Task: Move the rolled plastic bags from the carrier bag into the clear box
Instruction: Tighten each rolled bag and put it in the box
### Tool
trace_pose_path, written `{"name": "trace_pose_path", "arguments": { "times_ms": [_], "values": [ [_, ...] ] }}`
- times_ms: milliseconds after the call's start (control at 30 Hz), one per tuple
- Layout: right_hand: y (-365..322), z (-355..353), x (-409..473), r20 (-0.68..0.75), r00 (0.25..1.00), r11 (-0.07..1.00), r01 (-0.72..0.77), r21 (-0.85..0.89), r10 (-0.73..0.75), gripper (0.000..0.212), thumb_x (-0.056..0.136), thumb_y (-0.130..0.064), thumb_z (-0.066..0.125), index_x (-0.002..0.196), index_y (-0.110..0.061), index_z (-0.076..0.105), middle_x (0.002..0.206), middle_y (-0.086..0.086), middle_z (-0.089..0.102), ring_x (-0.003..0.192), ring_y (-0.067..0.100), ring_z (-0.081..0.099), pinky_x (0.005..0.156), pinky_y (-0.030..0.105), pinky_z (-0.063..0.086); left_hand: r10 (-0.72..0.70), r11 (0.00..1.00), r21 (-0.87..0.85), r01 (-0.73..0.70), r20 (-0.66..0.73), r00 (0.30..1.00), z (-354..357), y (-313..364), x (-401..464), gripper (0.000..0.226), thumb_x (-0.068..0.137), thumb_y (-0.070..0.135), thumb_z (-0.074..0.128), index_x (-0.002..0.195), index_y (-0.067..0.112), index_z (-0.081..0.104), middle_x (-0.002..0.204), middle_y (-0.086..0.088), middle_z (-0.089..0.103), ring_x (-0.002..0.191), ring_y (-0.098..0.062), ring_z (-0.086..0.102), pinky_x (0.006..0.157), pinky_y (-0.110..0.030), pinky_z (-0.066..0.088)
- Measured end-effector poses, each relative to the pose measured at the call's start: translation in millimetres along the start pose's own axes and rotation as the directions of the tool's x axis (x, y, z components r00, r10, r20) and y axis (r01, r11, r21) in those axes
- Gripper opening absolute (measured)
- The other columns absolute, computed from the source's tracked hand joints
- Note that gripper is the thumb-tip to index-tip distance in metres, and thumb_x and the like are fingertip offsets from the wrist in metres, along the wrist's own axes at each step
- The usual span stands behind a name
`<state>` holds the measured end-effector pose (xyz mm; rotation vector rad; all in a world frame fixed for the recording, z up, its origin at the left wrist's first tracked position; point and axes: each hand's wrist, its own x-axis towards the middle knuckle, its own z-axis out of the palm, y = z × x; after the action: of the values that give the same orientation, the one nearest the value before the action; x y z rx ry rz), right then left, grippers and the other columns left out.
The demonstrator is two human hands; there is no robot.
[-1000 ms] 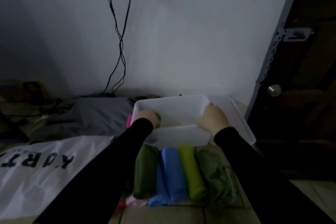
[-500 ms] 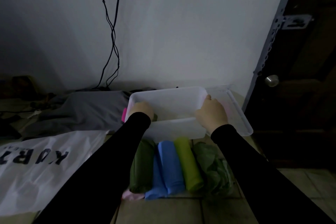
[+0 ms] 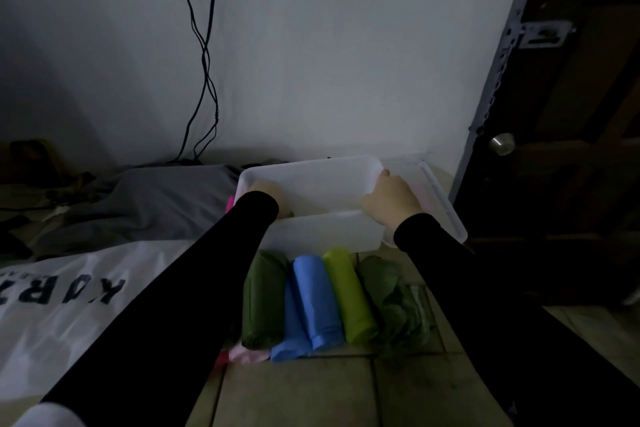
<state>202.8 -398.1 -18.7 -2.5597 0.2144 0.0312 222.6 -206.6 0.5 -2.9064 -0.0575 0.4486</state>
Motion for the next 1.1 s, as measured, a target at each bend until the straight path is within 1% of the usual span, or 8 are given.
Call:
{"name": "trace_pose_path", "arguments": {
  "times_ms": [167,267,367,433,633,800,967,1100],
  "values": [
    [6,-9,-35,-0.206,0.966,0.981,0.178,0.082,-0.158,0.043,0.087,-0.020,0.050,0.128,-0.006,0.050,0.130,0.017,0.048,0.119,0.033,0.047,0.098,0.037,0.040,-0.004,0.961,-0.247,-0.127,-0.468,0.884,-7,29,-48,0.030,0.090,0.028,0.048,0.109,0.013,0.066,0.117,-0.009,0.065,0.112,-0.027,0.059,0.088,-0.031,0.046],
    [16,-15,-71,-0.232,0.964,0.962,0.181,0.203,-0.132,0.035,0.088,-0.024,0.054,0.119,-0.011,0.060,0.116,0.011,0.058,0.110,0.025,0.054,0.086,0.027,0.041,0.167,0.903,-0.234,-0.361,-0.582,0.796,5,51,-79,0.031,0.081,0.039,0.056,0.105,0.024,0.066,0.105,-0.001,0.067,0.102,-0.024,0.063,0.083,-0.032,0.050],
    [34,-18,-98,-0.003,1.000,0.987,0.029,0.161,-0.029,0.024,0.090,-0.028,0.053,0.084,-0.007,0.062,0.082,0.014,0.058,0.078,0.025,0.058,0.064,0.031,0.043,0.454,0.829,-0.097,-0.552,-0.459,0.763,26,64,-97,0.043,0.076,0.052,0.058,0.113,0.031,0.063,0.110,0.002,0.062,0.102,-0.021,0.060,0.086,-0.032,0.050],
    [41,-15,-114,0.174,0.985,0.996,-0.012,0.087,-0.003,0.032,0.092,-0.028,0.051,0.064,-0.013,0.046,0.066,0.008,0.046,0.062,0.018,0.048,0.056,0.027,0.036,0.577,0.787,-0.013,-0.617,-0.338,0.743,42,69,-99,0.062,0.071,0.061,0.058,0.125,0.032,0.056,0.120,0.000,0.056,0.109,-0.024,0.055,0.093,-0.038,0.047],
    [53,13,-125,0.246,0.958,0.980,-0.175,0.097,0.147,0.024,0.088,-0.037,0.059,0.088,-0.013,0.053,0.081,0.002,0.055,0.070,0.018,0.053,0.065,0.031,0.046,0.606,0.787,-0.008,-0.618,-0.181,0.774,86,85,-100,0.129,0.046,0.083,0.068,0.151,0.030,0.013,0.152,0.001,0.027,0.136,-0.026,0.028,0.112,-0.051,0.024],
    [64,22,-115,0.188,0.951,0.961,-0.264,0.083,0.245,0.030,0.096,-0.029,0.047,0.071,-0.014,0.041,0.064,0.003,0.040,0.052,0.015,0.038,0.047,0.025,0.030,0.527,0.832,-0.059,-0.551,-0.226,0.820,100,104,-101,0.130,0.049,0.084,0.064,0.151,0.030,0.005,0.149,-0.006,0.032,0.136,-0.029,0.028,0.111,-0.058,0.016],
    [63,14,-116,0.279,0.937,0.951,-0.262,0.165,0.210,0.025,0.093,-0.034,0.047,0.108,-0.014,0.049,0.089,0.002,0.054,0.075,0.015,0.052,0.059,0.027,0.040,0.499,0.809,-0.176,-0.560,-0.296,0.814,99,113,-110,0.119,0.055,0.071,0.070,0.148,0.036,0.005,0.140,-0.011,0.036,0.133,-0.031,0.031,0.109,-0.056,0.014],
    [62,1,-119,0.316,0.945,0.967,-0.152,0.204,0.082,0.010,0.089,-0.026,0.052,0.082,-0.020,0.051,0.076,-0.001,0.055,0.071,0.013,0.053,0.063,0.028,0.044,0.529,0.711,-0.260,-0.653,-0.415,0.741,90,108,-114,0.119,0.052,0.067,0.071,0.147,0.040,0.004,0.145,-0.005,0.033,0.138,-0.026,0.025,0.110,-0.047,0.021]
  ]
}}
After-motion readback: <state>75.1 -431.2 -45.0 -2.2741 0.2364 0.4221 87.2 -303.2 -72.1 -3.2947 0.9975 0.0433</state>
